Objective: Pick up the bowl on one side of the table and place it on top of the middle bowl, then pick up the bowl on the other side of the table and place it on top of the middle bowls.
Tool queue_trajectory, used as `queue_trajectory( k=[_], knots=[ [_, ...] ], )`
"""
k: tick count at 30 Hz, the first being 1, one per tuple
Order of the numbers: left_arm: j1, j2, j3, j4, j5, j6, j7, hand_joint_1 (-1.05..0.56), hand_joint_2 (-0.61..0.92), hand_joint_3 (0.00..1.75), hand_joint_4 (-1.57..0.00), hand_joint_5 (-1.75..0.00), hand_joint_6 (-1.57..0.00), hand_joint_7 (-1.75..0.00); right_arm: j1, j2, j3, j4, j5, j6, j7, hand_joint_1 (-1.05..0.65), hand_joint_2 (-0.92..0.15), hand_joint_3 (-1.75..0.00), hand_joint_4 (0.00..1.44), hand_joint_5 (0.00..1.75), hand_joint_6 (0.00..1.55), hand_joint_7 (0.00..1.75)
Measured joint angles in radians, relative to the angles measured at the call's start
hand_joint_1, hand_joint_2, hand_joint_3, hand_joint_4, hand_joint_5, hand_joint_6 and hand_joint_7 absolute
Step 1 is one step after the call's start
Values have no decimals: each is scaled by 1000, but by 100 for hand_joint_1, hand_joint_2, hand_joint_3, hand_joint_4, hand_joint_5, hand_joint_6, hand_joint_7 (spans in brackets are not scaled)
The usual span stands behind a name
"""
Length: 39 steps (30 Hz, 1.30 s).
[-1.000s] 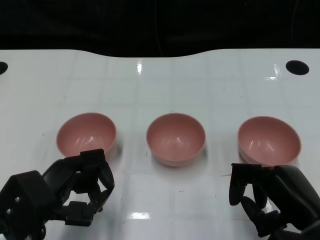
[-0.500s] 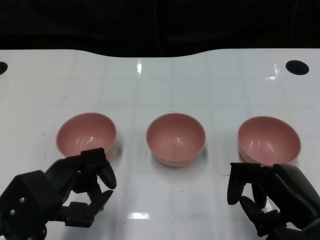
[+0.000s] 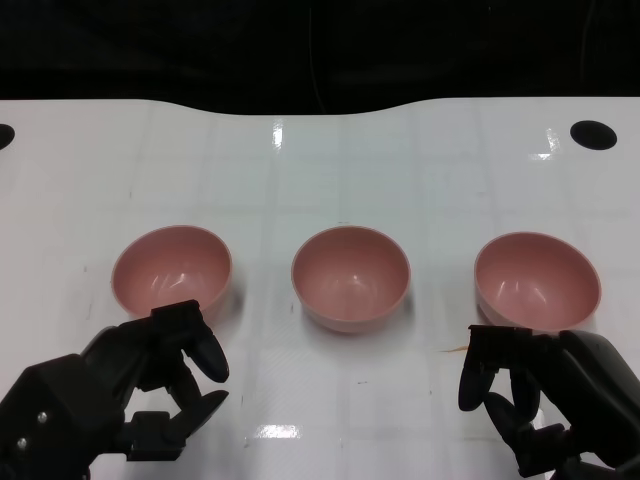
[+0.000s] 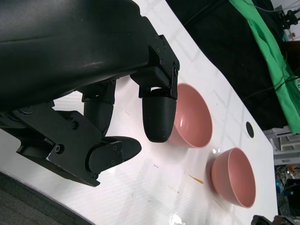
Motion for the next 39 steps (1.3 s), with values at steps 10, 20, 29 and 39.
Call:
queue_trajectory(
  k=[10, 20, 29, 39],
  knots=[
    [30, -43, 2, -6, -18, 5, 27, -9, 59, 90, -50, -175, -54, -156, 21, 9, -6, 6, 6, -53, -39, -10, -34, -124, 76, 173, 76, 120],
    [31, -49, 2, 14, -16, -18, 29, -5, 50, 96, -58, -175, -55, -159, 28, 2, -33, -98, -68, 26, -27, -24, -78, -24, 58, 119, 67, 44],
    [40, -50, 2, 31, -11, -49, 34, -9, 52, 95, -57, -175, -47, -163, 14, -16, -47, -159, -133, 136, 28, -36, -91, -1, 40, 62, 56, 14],
    [43, -49, -2, 8, 45, 42, 80, -23, 78, 74, -71, -175, -61, -155, -45, -24, -37, -178, -247, 219, 47, -42, -89, 0, 33, 56, 53, 8]
  ],
)
